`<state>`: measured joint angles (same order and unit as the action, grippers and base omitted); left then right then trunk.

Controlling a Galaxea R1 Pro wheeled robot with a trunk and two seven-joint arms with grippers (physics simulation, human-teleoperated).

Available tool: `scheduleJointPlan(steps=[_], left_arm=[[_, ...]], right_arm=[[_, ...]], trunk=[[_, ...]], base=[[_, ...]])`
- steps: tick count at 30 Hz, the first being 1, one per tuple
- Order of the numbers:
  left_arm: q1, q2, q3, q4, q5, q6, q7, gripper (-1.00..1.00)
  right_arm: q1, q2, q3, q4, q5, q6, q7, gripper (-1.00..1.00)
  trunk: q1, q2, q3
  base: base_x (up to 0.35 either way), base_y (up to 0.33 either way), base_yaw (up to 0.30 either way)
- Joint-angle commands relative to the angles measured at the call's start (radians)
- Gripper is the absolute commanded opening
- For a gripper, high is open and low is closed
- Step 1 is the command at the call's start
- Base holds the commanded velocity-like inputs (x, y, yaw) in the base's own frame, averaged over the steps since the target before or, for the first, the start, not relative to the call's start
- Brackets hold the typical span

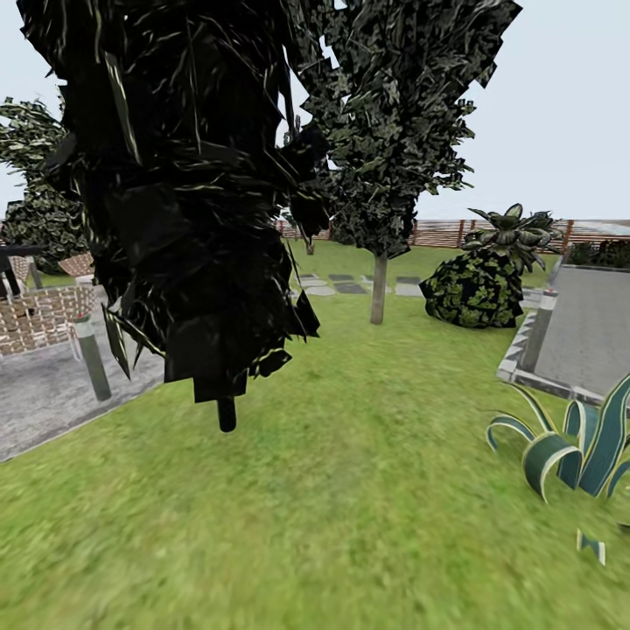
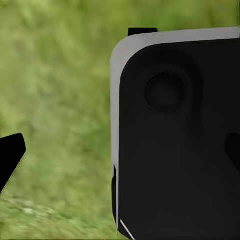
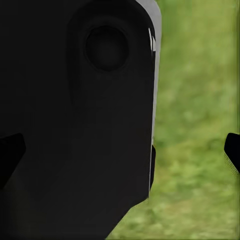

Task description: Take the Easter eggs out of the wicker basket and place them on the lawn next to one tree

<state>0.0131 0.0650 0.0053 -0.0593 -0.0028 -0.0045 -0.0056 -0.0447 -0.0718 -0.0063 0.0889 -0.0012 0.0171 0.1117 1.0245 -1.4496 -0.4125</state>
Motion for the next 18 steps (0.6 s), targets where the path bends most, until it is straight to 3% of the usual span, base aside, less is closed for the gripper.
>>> scheduleJointPlan(steps=[1, 6, 18], left_arm=[[0.001, 0.0, 0.001, -0.002, 0.0, 0.0, -0.001, 1.0], [0.001, -0.001, 0.001, -0.002, 0.0, 0.0, -0.001, 1.0], [0.001, 0.0, 0.001, -0.002, 0.0, -0.001, -0.001, 1.0]], right_arm=[[-0.001, 0.0, 0.0, 0.002, 0.0, 0.001, 0.003, 1.0], [-0.001, 0.001, 0.0, 0.002, 0.0, 0.001, 0.003, 1.0], [-0.001, 0.001, 0.0, 0.002, 0.0, 0.001, 0.002, 1.0]], trunk=[[0.001, 0.0, -0.001], [0.001, 0.0, -0.001], [0.001, 0.0, -0.001]], base=[[0.284, 0.0, 0.0], [0.284, 0.0, -0.076], [0.284, 0.0, -0.28]])
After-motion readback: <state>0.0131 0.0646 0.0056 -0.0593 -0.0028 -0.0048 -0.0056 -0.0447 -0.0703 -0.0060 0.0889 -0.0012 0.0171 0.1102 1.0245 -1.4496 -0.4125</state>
